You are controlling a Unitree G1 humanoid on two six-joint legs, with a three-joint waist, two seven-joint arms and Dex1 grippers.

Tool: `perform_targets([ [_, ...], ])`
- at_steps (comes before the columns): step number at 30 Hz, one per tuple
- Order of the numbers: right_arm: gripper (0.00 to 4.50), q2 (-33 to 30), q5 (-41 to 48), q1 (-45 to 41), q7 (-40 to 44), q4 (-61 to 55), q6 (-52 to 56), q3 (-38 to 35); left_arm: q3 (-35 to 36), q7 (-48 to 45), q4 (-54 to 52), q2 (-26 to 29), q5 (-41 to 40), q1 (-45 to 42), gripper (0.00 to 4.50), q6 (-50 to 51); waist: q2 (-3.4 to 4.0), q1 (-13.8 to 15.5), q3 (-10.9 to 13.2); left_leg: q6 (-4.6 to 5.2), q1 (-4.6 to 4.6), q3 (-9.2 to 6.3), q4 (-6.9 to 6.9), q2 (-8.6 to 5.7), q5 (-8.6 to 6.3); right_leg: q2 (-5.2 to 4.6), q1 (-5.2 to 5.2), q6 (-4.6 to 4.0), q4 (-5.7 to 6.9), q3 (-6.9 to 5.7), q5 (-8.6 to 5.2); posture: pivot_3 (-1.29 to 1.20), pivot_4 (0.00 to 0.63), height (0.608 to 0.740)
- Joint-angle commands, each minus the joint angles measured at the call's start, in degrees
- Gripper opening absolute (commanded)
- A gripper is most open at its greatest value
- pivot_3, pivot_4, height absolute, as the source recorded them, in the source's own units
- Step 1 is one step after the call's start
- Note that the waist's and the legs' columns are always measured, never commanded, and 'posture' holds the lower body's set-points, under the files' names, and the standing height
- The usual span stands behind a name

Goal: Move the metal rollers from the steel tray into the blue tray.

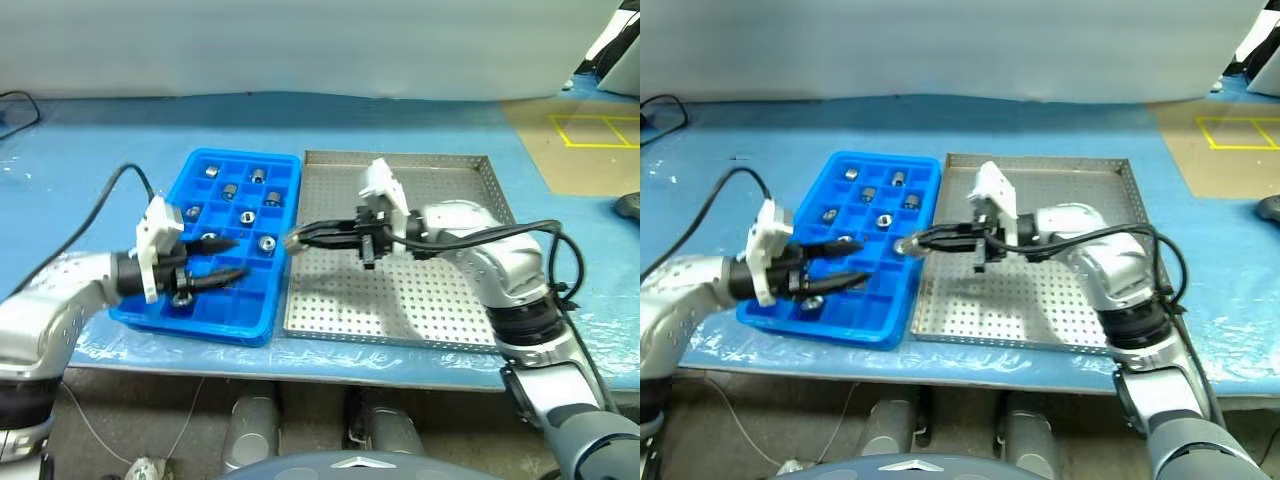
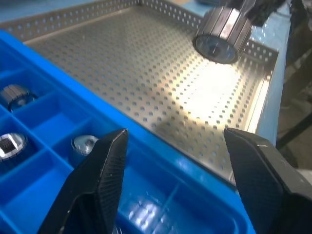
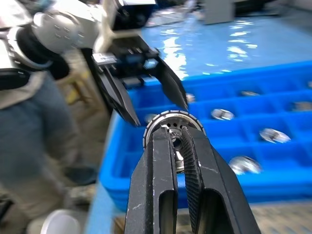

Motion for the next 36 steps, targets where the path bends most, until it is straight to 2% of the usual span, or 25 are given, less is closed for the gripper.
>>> perform_targets([
  [1, 0.0, 2.65, 0.81, -2.8, 1.17, 4.23, -0.54, 1.01, 4.01, -0.26, -5.22, 1.01, -0.56, 3.69, 3.31, -3.05, -0.01, 0.94, 0.0, -0.01, 0.0, 0.0, 0.0, -0.01, 0.0, -0.01, 0.0, 0.0, 0.01, 0.01, 0.0, 0.27, 0.15, 0.74],
  [7, 0.0, 6.11, -1.57, -3.92, 4.48, 12.52, -2.68, 5.44, 11.0, 2.13, -9.51, 1.62, -2.81, 11.48, 3.31, -1.15, -0.03, 2.84, 0.0, -0.12, 0.13, 0.02, 0.0, 0.02, 0.05, -0.02, 0.09, 0.0, 0.11, 0.03, 0.0, 0.36, 0.15, 0.74],
  [11, 0.0, 7.89, -2.71, -4.13, 6.01, 17.39, -2.52, 7.11, 13.54, 4.75, -11.27, 1.16, -4.9, 13.36, 3.31, 0.29, -0.03, 3.38, 0.0, -0.16, 0.11, 0.03, -0.12, 0.02, 0.07, -0.02, 0.01, 0.0, 0.09, 0.03, 0.0, 0.38, 0.15, 0.74],
  [25, 0.0, 8.93, -7.05, -4.0, 4.85, 23.51, -4.65, 5.87, 11.59, 8.85, -11.34, 1.33, -6.53, 11.58, 3.31, 1.03, -0.03, 5.54, 0.0, -0.25, 0.1, 0.05, -0.17, 0.01, 0.12, -0.01, -0.04, 0.01, 0.11, 0.06, 0.0, 0.37, 0.15, 0.74],
  [29, 1.21, 8.92, -5.6, -3.19, 5.45, 21.92, -0.9, 5.88, 10.43, 8.7, -9.62, 1.32, -5.91, 9.67, 3.34, 0.79, -0.03, 5.63, 0.0, -0.29, 0.12, 0.06, -0.2, 0.02, 0.14, 0.0, -0.07, 0.01, 0.14, 0.07, 0.0, 0.36, 0.15, 0.74],
  [36, 3.69, 6.16, -3.15, -2.29, 5.88, 17.01, 4.41, 4.38, 8.55, 8.32, -7.18, 1.49, -5.16, 6.76, 3.34, 0.14, -0.04, 5.79, -0.01, -0.44, 0.1, 0.07, -0.2, 0.02, 0.24, 0.0, -0.09, 0.01, 0.14, 0.08, 0.0, 0.34, 0.15, 0.74],
])
